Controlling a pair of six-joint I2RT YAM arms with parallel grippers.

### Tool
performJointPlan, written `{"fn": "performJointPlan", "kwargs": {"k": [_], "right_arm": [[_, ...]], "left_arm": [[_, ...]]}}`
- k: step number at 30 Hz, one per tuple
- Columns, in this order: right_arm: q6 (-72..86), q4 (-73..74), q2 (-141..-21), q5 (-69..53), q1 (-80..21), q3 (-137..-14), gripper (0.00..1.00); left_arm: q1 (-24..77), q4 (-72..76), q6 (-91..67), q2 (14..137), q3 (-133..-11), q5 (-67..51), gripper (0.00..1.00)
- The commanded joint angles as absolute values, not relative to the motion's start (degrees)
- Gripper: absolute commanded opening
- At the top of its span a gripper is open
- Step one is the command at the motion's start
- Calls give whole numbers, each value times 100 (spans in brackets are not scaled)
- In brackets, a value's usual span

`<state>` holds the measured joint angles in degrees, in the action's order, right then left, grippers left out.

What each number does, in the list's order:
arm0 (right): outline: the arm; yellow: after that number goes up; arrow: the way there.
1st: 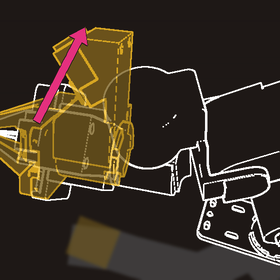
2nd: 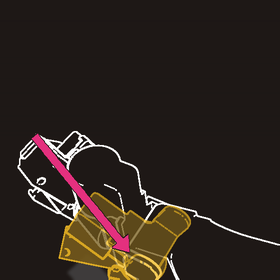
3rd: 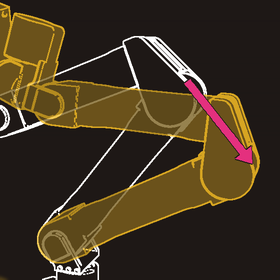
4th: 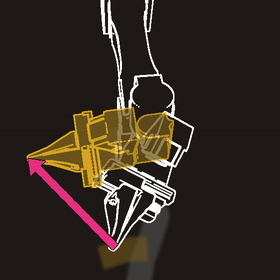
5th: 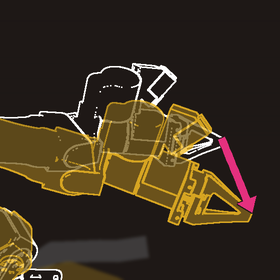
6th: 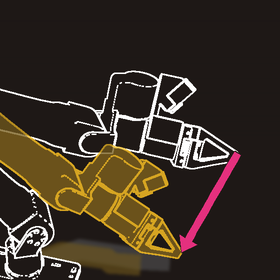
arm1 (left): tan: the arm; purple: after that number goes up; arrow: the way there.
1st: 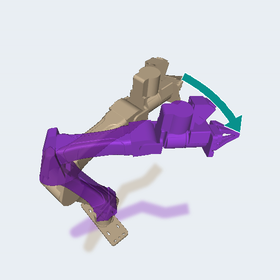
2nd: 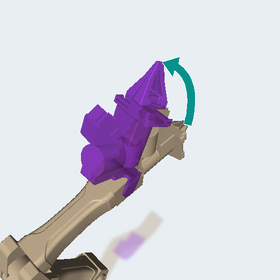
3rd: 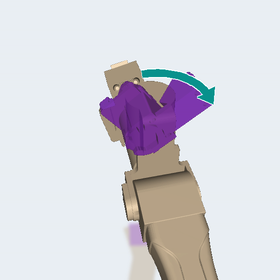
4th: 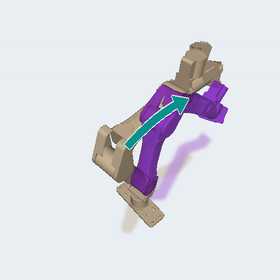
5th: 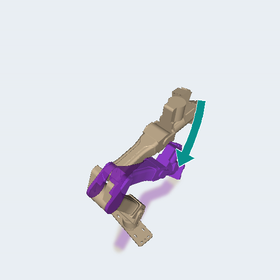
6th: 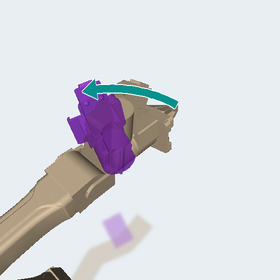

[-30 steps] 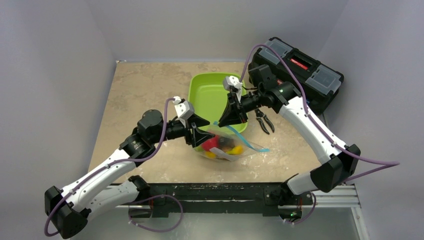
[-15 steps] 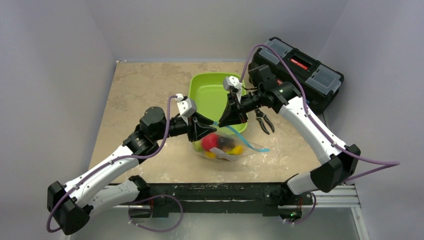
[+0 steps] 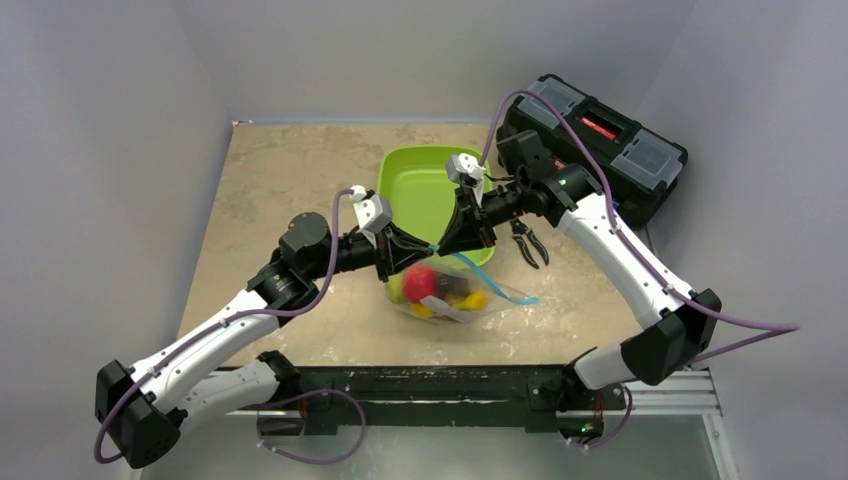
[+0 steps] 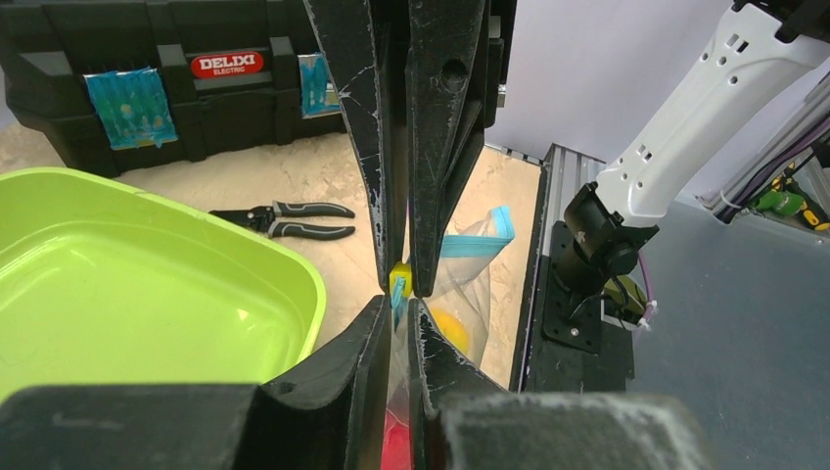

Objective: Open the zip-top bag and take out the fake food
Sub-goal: Unzip the zipper food storage bag at the center of the board.

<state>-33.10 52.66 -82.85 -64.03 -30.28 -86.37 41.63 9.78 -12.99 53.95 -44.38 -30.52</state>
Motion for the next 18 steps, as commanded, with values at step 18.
{"fn": "performJointPlan", "kwargs": {"k": [18], "right_arm": [[-3446,5316,-8171,-6418,-3004,-8613,0]], "left_arm": [[4131,1019,-1607,5371,-4771,-2885,0]]}}
